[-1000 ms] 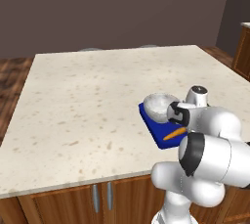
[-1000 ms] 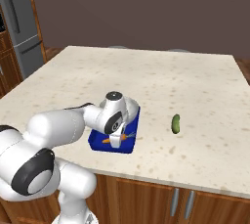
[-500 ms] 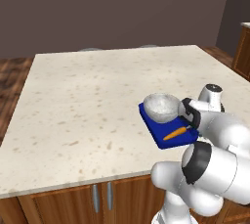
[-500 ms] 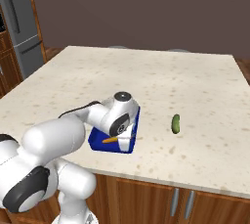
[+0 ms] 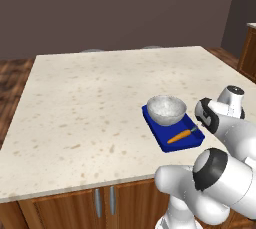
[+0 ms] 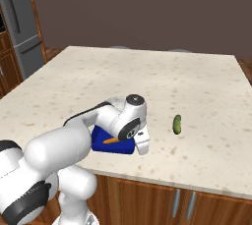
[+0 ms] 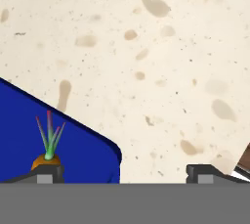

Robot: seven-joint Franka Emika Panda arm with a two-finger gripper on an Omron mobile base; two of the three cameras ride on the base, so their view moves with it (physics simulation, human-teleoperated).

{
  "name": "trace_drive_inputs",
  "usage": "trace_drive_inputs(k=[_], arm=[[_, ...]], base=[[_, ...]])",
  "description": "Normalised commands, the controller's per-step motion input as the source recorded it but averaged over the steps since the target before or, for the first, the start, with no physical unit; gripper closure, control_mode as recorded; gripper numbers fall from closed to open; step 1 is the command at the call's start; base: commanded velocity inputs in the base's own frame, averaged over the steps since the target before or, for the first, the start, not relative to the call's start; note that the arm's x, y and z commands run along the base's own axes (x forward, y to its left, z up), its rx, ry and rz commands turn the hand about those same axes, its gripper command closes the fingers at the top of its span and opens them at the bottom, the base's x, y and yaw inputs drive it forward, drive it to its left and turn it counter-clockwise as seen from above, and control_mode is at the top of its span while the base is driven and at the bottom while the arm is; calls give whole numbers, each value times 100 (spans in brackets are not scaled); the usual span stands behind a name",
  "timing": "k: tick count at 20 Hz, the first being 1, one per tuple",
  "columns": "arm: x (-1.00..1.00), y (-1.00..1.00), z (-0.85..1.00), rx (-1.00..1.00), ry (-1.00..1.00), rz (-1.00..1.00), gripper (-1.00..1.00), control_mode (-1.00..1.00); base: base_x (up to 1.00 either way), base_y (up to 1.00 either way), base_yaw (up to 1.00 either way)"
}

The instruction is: Place the two vegetables and bowl onto the tray for setting up a vegetable dip station.

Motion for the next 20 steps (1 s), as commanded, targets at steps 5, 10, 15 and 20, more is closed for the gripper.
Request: trace_drive_inputs(k=[5,10,15,20], arm=[[10,-32,19,0,2,43,-100,-100],[25,-28,14,-1,1,37,-100,-100],[39,-24,9,-5,1,21,-100,-100],[44,-20,4,-6,0,19,-100,-100]], base=[[0,0,0],[0,0,0],[0,0,0],[0,0,0]])
